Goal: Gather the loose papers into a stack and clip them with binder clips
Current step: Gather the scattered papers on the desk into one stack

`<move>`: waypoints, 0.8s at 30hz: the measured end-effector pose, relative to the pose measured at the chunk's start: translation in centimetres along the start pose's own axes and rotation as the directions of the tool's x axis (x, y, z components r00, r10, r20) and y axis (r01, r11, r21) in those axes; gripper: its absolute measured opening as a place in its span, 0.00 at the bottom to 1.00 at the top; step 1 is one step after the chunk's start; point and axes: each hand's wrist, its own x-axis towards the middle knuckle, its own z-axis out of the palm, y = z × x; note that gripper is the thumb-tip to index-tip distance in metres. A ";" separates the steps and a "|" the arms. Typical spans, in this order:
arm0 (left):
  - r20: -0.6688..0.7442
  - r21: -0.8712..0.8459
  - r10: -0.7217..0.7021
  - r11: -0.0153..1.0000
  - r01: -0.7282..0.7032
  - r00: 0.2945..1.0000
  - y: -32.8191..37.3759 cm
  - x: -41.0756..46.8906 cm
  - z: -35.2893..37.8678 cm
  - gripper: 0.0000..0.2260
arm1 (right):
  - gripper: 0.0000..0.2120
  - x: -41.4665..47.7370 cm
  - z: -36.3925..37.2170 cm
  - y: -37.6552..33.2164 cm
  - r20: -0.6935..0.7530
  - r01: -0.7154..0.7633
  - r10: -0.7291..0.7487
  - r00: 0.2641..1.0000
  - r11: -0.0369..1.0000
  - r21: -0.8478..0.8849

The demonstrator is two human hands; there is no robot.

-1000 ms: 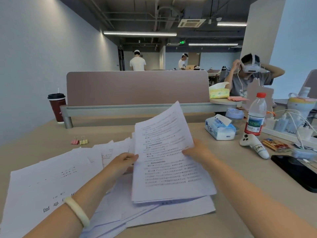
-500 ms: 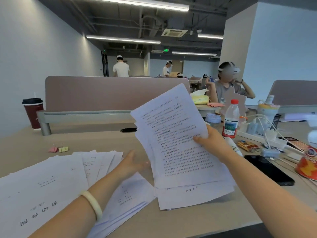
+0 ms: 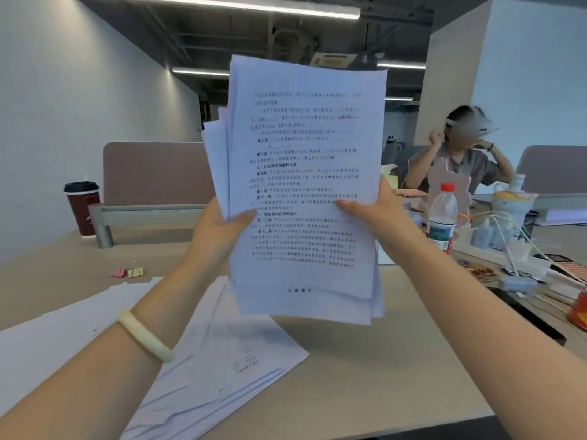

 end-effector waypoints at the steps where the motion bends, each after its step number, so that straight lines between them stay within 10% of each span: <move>1: -0.012 0.021 -0.046 0.999 0.046 0.999 -0.7 -0.5 -0.5 0.21 | 0.30 -0.2 0.6 1.1 0.023 -0.046 0.046 0.999 0.999 0.000; 7: -0.066 0.074 -0.232 0.969 0.236 0.971 -4.5 -3.2 -2.1 0.21 | 0.27 -1.5 2.9 6.7 0.031 -0.201 0.199 0.980 0.970 0.137; 12: -0.190 0.122 -0.121 0.982 0.146 0.974 -3.0 -2.8 -1.8 0.09 | 0.14 -0.2 4.4 5.7 -0.092 -0.156 0.169 0.981 0.979 0.131; 24: -0.153 0.244 -0.379 0.881 0.406 0.913 -6.2 -6.0 -6.9 0.13 | 0.09 -1.8 8.4 9.0 0.182 -0.300 0.315 0.932 0.948 -0.106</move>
